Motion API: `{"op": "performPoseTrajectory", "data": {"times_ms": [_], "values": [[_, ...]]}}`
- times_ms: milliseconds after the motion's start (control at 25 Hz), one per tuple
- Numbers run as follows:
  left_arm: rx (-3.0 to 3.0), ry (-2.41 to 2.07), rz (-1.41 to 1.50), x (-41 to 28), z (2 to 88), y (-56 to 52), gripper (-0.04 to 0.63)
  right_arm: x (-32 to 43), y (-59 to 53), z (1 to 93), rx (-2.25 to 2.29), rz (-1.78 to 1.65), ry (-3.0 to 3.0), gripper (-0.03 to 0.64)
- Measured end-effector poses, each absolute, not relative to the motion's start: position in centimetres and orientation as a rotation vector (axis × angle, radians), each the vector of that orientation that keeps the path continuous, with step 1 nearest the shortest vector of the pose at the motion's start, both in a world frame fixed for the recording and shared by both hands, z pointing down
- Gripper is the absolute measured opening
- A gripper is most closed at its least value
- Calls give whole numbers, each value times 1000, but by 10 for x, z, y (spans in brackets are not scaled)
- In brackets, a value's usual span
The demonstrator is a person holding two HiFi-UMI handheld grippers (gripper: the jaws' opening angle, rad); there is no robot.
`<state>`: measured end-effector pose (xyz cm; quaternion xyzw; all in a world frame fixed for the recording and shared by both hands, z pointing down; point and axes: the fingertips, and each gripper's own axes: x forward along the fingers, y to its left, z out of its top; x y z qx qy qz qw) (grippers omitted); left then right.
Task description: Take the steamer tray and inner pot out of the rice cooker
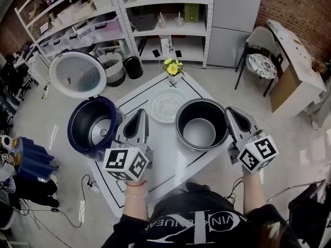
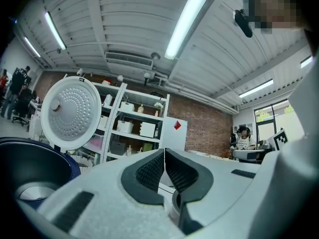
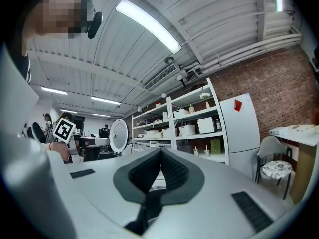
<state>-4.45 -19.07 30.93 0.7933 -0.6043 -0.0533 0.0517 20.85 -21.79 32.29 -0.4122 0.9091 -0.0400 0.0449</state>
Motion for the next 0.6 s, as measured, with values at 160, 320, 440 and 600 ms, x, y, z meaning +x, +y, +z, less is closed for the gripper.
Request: {"op": "performPoseTrajectory", "data": {"times_ms": [160, 320, 440, 600], "values": [[2412, -1849, -155, -45, 308, -190, 15, 208, -218, 324, -1257, -118, 2783, -2], [2405, -1852, -149, -46, 308, -190, 15, 206, -219, 325, -1253, -130, 2786, -2], [2401, -1855, -146, -47, 310, -191, 15, 205, -221, 328, -1250, -139, 2792, -2], [2392, -1858, -144, -48, 311, -191, 15, 204, -222, 332, -1245, -154, 2796, -2]]}}
